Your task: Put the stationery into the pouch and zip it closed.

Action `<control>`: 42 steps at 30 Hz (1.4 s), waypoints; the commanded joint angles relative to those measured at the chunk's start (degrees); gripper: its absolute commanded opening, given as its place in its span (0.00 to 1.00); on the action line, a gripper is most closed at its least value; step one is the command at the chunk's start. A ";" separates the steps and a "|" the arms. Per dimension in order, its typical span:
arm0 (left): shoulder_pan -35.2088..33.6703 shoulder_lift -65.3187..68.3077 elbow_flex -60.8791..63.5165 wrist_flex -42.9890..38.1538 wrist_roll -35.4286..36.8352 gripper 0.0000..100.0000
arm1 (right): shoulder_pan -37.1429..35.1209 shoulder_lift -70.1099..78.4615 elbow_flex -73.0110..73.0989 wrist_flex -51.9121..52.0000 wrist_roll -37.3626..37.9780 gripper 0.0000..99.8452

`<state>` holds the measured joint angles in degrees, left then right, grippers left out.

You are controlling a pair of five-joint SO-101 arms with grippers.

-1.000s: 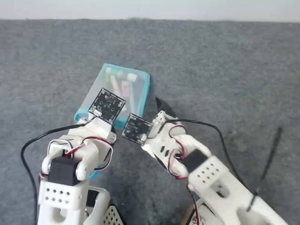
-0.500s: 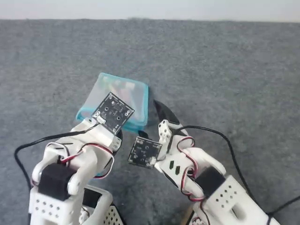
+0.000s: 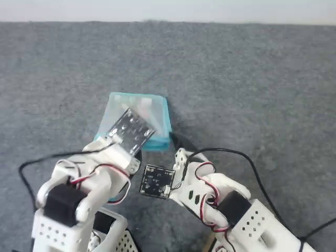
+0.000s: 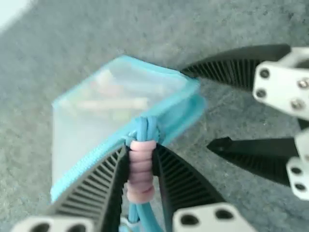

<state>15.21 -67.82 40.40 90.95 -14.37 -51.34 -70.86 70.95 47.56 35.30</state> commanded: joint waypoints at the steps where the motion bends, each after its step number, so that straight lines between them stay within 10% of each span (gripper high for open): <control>1: 0.44 -0.44 -0.75 -3.08 1.14 0.01 | -1.10 -0.92 -3.25 0.40 -1.23 0.28; 28: -6.59 -0.88 0.40 -3.08 0.88 0.01 | 4.97 22.64 -13.10 -15.25 -1.23 0.28; 42: -6.95 -0.88 2.95 -4.75 0.88 0.01 | 5.32 27.38 -14.86 -19.91 -1.23 0.01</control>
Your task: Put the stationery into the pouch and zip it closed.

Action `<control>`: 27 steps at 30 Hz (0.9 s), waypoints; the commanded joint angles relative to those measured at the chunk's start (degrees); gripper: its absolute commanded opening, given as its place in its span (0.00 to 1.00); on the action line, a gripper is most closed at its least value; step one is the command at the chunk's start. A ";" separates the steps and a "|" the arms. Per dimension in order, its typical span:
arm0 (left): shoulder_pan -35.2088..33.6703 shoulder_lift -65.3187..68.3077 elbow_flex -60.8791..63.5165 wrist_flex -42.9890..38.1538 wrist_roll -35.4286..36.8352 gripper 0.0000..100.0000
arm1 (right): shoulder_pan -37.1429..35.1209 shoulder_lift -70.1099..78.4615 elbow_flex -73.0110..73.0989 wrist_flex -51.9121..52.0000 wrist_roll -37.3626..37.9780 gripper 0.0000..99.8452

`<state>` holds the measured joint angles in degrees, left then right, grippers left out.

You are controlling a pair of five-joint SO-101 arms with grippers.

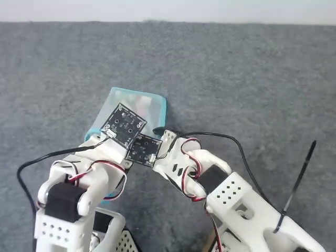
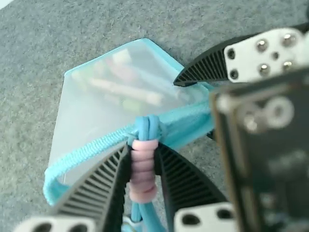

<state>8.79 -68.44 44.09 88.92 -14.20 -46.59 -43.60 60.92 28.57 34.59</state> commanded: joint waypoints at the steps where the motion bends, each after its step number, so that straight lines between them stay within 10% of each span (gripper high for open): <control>1: -0.62 -0.26 -0.75 -2.73 0.70 0.01 | 0.84 0.13 -4.92 -1.01 -0.53 0.00; 12: -7.21 0.09 2.42 -7.12 0.88 0.01 | 10.86 0.13 -4.92 4.18 -0.53 0.01; 27: -17.76 0.26 22.46 -33.23 3.16 0.01 | 23.60 0.31 -3.60 5.41 0.70 0.01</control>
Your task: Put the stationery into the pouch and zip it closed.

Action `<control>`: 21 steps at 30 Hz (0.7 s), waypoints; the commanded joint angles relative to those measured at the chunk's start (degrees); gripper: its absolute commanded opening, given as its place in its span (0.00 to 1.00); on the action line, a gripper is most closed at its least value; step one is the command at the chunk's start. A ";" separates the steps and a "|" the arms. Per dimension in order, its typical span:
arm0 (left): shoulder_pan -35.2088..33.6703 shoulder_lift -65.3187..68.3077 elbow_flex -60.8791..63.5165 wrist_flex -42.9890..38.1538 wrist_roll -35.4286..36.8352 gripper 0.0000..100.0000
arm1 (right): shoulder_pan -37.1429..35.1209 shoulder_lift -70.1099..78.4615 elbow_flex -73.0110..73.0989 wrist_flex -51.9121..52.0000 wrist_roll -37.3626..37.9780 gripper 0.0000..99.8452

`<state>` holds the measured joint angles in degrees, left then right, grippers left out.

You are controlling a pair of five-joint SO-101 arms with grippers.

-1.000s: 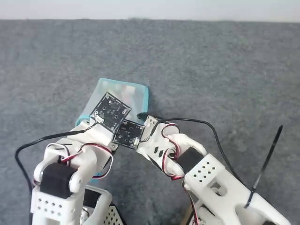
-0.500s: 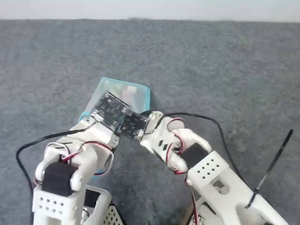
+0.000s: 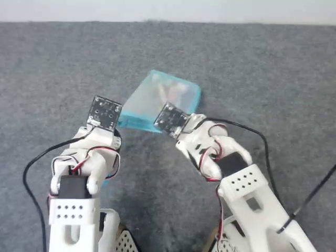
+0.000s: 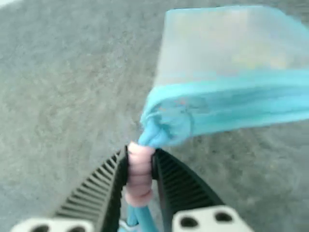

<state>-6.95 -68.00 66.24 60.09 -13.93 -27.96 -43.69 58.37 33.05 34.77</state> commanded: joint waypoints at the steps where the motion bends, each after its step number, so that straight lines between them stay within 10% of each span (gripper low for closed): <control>1: -2.02 -0.18 0.84 -5.27 3.69 0.01 | 5.32 0.40 -0.70 0.84 1.32 0.01; 21: 3.60 -0.70 12.88 -26.73 17.23 0.19 | 7.34 -2.07 0.44 10.77 -14.07 0.23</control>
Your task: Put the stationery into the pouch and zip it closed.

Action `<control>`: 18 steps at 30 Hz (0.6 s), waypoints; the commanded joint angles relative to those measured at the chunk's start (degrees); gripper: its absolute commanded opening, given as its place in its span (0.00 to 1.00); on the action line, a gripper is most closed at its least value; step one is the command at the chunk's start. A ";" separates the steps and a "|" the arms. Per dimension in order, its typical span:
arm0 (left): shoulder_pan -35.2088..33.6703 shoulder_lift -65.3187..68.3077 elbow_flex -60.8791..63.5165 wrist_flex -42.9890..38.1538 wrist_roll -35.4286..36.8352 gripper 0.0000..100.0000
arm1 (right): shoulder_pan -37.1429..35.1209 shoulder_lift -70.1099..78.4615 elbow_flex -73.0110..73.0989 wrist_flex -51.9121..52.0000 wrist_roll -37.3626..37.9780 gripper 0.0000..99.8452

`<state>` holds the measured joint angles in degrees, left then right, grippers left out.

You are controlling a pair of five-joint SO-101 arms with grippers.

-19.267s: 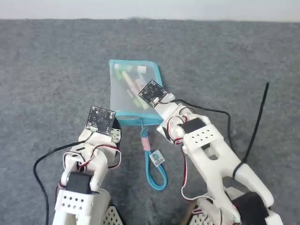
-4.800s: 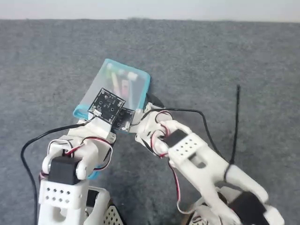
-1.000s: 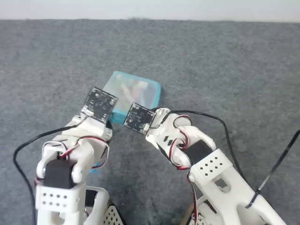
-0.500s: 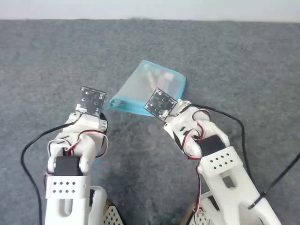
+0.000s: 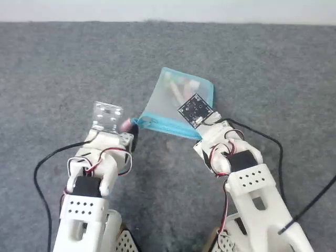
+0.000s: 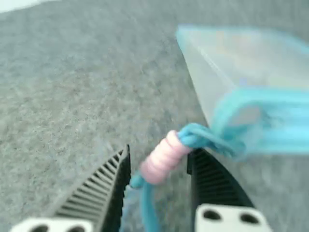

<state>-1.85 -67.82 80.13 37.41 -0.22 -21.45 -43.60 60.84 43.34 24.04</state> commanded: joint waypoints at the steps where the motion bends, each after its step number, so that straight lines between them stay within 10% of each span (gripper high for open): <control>1: -2.29 -0.88 -1.01 -4.84 3.96 0.19 | 0.84 -3.56 -2.02 0.48 -4.75 0.22; 18: -0.44 -0.88 0.57 -7.03 3.78 0.30 | 0.84 -34.77 19.87 -0.75 -7.03 0.21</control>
<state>-4.22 -67.82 81.71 32.40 3.47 -21.36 -72.00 79.12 43.69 17.71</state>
